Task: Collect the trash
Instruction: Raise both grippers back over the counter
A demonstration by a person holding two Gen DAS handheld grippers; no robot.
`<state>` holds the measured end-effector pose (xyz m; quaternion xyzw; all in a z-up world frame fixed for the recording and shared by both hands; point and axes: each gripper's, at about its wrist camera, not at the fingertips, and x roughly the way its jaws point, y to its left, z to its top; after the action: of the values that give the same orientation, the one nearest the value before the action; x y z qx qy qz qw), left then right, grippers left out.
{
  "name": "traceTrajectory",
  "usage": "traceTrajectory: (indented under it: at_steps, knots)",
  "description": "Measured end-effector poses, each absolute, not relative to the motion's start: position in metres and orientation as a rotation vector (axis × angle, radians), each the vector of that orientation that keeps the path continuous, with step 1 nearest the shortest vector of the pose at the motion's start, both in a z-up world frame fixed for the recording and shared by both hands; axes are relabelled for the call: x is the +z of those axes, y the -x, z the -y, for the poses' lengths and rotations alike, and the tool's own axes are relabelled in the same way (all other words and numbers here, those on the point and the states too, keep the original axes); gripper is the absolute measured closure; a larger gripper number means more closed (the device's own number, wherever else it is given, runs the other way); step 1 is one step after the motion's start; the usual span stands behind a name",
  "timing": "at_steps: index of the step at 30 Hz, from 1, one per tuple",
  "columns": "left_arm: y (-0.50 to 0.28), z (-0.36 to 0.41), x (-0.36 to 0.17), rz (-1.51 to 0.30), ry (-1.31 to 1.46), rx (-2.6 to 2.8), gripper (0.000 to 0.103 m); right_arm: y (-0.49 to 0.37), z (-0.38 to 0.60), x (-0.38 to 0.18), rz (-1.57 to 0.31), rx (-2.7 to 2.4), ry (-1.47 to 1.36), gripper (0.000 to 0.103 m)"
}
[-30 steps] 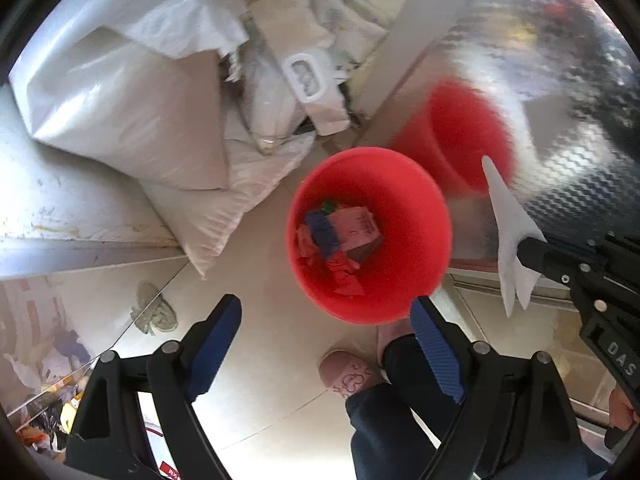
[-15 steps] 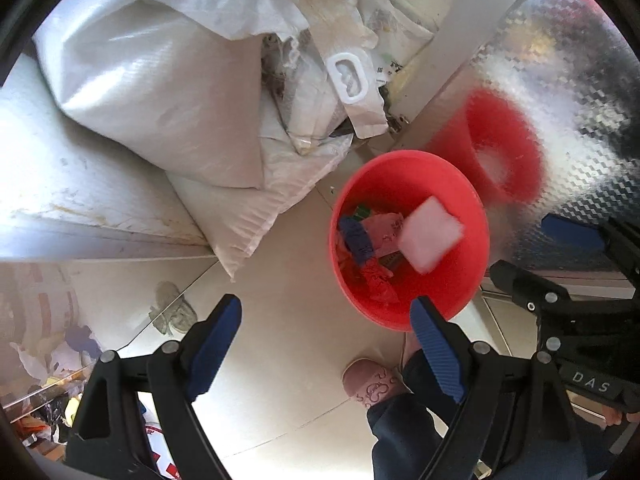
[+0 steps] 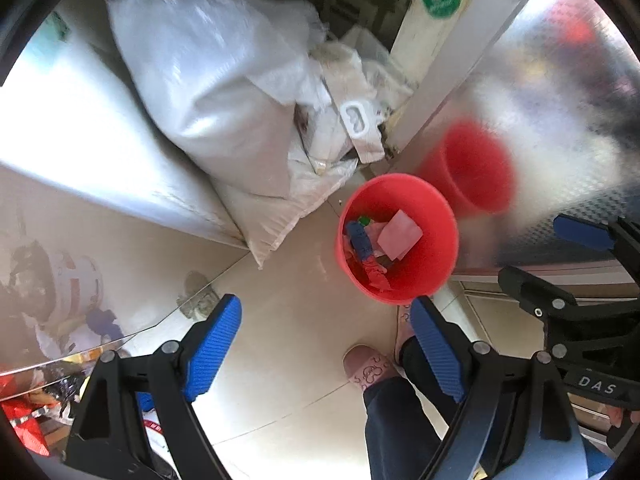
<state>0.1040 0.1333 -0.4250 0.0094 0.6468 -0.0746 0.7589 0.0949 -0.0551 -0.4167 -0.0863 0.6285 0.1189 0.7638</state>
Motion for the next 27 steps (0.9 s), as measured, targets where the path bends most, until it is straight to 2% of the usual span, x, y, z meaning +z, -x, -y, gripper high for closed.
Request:
traceTrajectory:
  at_steps: [12,27]
  knots:
    - [-0.077,-0.125,-0.265,-1.279,0.026,-0.151,0.018,-0.062,0.064,-0.263,-1.233,0.244,0.218,0.004]
    - [-0.067,-0.108,-0.123,-1.138,0.043,-0.158,0.018,-0.032,0.086,-0.12,-1.031,0.153,0.258,0.001]
